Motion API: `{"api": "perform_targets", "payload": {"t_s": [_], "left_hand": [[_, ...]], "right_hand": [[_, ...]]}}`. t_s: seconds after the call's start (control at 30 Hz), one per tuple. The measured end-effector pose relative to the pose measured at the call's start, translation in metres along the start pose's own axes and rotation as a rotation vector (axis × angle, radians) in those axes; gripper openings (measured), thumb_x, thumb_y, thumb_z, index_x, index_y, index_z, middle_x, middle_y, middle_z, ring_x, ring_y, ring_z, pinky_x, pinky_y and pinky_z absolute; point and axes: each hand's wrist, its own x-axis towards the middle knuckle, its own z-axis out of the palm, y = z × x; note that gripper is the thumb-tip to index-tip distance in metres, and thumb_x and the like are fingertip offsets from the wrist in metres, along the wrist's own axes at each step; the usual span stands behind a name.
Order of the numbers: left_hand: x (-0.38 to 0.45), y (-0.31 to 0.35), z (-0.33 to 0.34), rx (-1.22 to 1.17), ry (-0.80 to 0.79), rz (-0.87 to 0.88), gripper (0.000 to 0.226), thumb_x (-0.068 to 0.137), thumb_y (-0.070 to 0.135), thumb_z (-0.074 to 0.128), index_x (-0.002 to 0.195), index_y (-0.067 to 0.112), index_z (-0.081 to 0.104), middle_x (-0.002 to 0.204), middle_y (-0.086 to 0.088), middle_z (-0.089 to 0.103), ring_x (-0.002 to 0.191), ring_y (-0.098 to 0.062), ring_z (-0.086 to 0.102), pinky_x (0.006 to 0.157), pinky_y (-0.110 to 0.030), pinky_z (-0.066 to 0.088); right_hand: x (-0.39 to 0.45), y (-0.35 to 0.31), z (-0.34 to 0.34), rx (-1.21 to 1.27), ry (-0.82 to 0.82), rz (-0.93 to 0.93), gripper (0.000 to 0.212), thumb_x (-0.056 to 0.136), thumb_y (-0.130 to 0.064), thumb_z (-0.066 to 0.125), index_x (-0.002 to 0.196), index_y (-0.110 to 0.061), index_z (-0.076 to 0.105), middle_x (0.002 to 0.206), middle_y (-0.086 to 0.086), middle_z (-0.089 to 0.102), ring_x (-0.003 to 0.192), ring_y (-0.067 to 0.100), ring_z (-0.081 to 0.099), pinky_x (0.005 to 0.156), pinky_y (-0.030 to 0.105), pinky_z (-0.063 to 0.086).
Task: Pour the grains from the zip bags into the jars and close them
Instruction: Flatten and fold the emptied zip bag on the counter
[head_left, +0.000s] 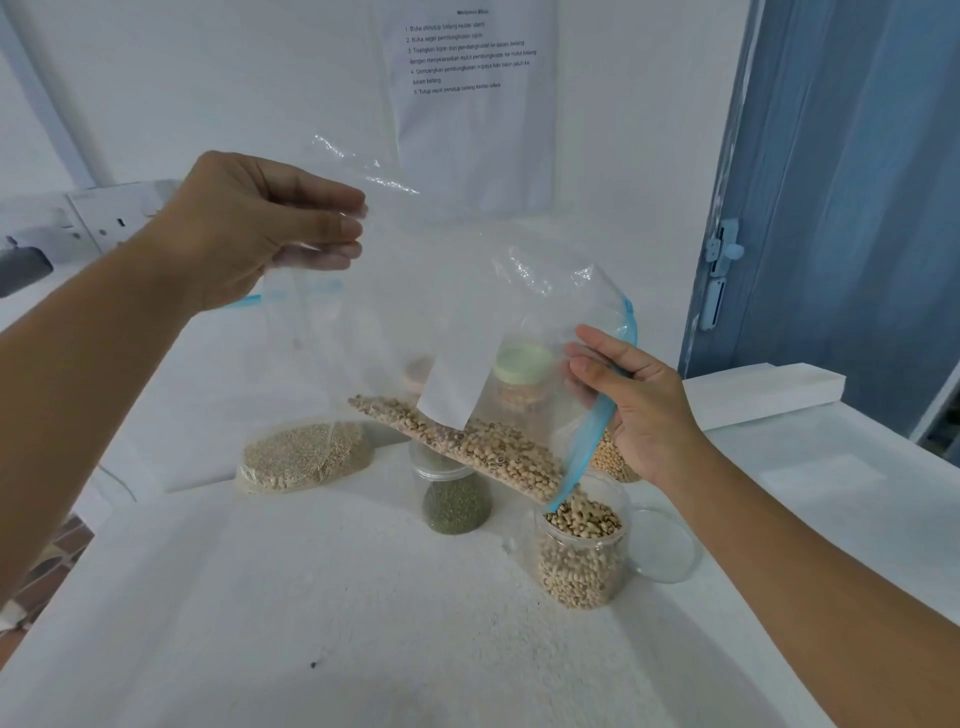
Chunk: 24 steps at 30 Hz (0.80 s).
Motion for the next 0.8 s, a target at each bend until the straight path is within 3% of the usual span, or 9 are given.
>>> {"api": "perform_targets", "payload": {"t_s": [0.8], "left_hand": [[0.0011, 0.0071, 0.0031, 0.009, 0.007, 0.017, 0.026, 0.08, 0.001, 0.08, 0.105, 0.003, 0.077, 0.094, -0.011, 0.08, 0.08, -0.028, 0.077, 0.085, -0.037, 0.064]], "right_hand": [[0.0, -0.0019, -0.0022, 0.002, -0.003, -0.009, 0.035, 0.085, 0.009, 0.07, 0.115, -0.007, 0.076, 0.112, 0.014, 0.077, 0.097, 0.021, 0.076, 0.094, 0.034, 0.061]]}}
